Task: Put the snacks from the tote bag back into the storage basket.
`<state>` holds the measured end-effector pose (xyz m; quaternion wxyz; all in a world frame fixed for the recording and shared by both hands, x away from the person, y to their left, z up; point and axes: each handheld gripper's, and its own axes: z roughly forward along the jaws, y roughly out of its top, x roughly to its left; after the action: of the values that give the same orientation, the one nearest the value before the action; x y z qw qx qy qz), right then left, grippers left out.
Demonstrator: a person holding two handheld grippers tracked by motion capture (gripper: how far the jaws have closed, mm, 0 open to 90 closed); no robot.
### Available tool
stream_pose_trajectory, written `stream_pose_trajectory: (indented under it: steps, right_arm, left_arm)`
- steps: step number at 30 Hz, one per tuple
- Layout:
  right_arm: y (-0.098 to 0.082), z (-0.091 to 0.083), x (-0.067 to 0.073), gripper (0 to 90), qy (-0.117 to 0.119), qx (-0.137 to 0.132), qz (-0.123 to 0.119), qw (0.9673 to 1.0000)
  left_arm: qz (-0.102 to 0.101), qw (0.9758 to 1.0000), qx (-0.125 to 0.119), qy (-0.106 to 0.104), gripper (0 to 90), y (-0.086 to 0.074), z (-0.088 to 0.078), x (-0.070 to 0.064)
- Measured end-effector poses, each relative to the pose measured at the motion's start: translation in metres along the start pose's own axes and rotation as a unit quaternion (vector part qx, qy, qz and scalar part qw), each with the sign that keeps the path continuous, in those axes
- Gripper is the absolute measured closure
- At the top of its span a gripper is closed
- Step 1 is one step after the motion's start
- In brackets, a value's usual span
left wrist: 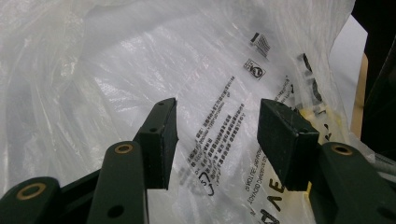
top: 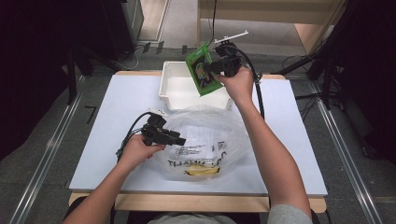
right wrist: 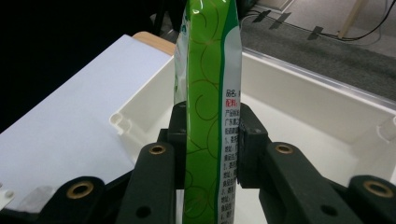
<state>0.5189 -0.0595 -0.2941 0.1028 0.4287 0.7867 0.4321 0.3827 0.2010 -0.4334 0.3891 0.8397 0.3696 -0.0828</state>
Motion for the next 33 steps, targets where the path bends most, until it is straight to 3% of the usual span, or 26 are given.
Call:
stream_pose_trajectory:
  steps: [11, 17, 21, 33]
  right_arm:
    - [0.016, 0.015, -0.007, 74.1, -0.017, 0.001, 0.001, 0.9998]
    - [0.023, 0.024, -0.016, 74.1, -0.021, -0.003, 0.015, 0.9997]
    - [0.025, 0.034, -0.024, 74.1, -0.014, -0.002, 0.034, 0.9993]
    - [0.024, 0.068, -0.035, 74.0, -0.035, -0.012, 0.041, 0.9985]
  left_arm:
    - [0.001, 1.0, 0.0, 0.005, 48.7, 0.0, -0.002, 0.002]
    - [0.001, 1.0, -0.002, 0.004, 48.9, 0.0, -0.002, 0.002]
    - [0.002, 1.0, 0.0, 0.005, 48.9, 0.0, -0.002, 0.002]
    - [0.003, 1.0, 0.002, 0.006, 49.0, 0.0, 0.0, 0.003]
